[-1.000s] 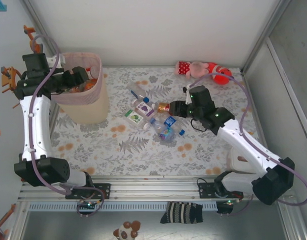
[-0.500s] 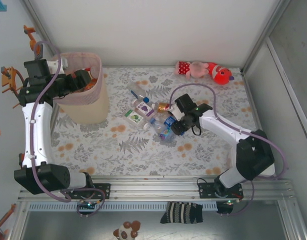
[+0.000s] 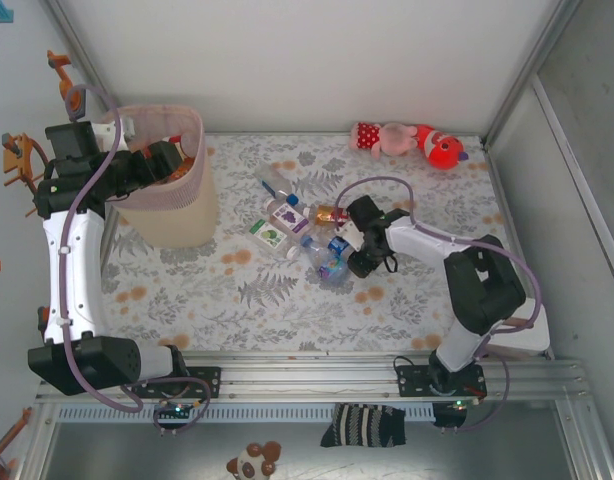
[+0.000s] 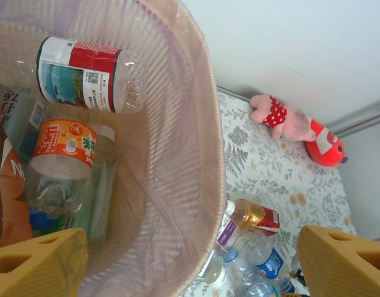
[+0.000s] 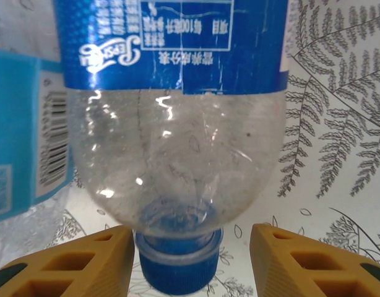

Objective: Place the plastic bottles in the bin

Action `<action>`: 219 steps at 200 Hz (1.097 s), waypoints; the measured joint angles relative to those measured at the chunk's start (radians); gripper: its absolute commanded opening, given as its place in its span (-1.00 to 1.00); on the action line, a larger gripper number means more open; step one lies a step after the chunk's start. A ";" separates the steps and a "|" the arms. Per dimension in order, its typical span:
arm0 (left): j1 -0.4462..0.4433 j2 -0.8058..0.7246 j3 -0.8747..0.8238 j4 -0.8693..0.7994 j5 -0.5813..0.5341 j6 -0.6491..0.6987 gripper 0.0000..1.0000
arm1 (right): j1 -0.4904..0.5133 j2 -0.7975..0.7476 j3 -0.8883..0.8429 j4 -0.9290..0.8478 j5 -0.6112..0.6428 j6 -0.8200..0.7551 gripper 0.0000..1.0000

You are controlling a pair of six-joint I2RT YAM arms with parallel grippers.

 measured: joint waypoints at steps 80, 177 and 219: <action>0.000 0.000 0.000 0.000 0.003 0.000 0.74 | 0.000 0.043 -0.013 0.004 -0.008 -0.001 -0.40; -0.008 -0.038 -0.018 0.032 0.098 0.013 0.67 | 0.009 -0.163 -0.013 -0.086 -0.034 0.000 -0.65; -0.111 -0.043 -0.019 0.063 0.160 0.082 0.62 | 0.087 -0.329 0.001 -0.146 -0.037 -0.064 -0.67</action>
